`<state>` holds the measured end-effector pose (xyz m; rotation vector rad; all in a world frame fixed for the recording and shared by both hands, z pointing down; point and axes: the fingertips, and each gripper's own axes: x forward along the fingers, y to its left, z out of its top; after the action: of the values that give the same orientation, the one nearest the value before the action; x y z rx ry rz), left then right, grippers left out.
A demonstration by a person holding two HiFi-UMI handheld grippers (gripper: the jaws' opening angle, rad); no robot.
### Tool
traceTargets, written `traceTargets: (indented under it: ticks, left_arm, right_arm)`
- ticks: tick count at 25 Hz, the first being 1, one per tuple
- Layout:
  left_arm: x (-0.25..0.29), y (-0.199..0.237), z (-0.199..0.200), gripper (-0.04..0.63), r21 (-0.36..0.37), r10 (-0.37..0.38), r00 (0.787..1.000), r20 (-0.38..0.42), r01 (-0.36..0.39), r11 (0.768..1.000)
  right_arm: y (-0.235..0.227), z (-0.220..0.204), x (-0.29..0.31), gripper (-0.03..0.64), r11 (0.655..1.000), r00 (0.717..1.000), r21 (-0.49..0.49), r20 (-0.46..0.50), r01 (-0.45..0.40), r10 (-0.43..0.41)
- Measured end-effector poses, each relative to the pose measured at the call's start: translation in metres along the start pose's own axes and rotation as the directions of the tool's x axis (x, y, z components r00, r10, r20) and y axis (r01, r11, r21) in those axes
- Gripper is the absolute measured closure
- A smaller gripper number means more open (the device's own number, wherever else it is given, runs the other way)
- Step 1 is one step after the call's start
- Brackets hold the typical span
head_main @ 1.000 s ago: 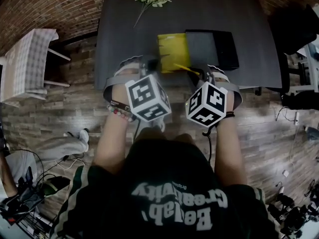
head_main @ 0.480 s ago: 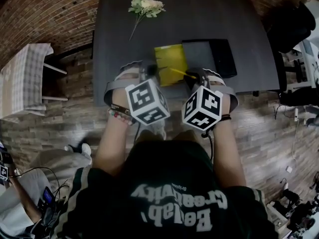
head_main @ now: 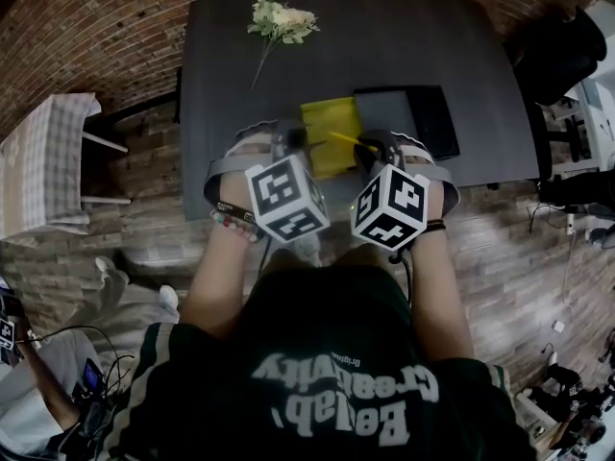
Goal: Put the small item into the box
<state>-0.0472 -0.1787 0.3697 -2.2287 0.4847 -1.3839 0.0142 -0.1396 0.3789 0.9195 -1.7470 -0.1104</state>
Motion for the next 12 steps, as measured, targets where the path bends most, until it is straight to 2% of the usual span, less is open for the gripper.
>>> traceTargets:
  ticks: [7, 12]
  left_arm:
    - [0.013, 0.011, -0.014, 0.592, -0.008, -0.027, 1.000, 0.000, 0.027, 1.000]
    - [0.018, 0.008, -0.009, 0.592, -0.013, -0.016, 1.000, -0.002, 0.016, 1.000]
  right_arm:
    - [-0.007, 0.009, 0.018, 0.566, 1.000, 1.000, 0.009, -0.010, -0.016, 0.016]
    - [-0.006, -0.001, 0.019, 0.566, 1.000, 1.000, 0.018, -0.006, -0.019, 0.019]
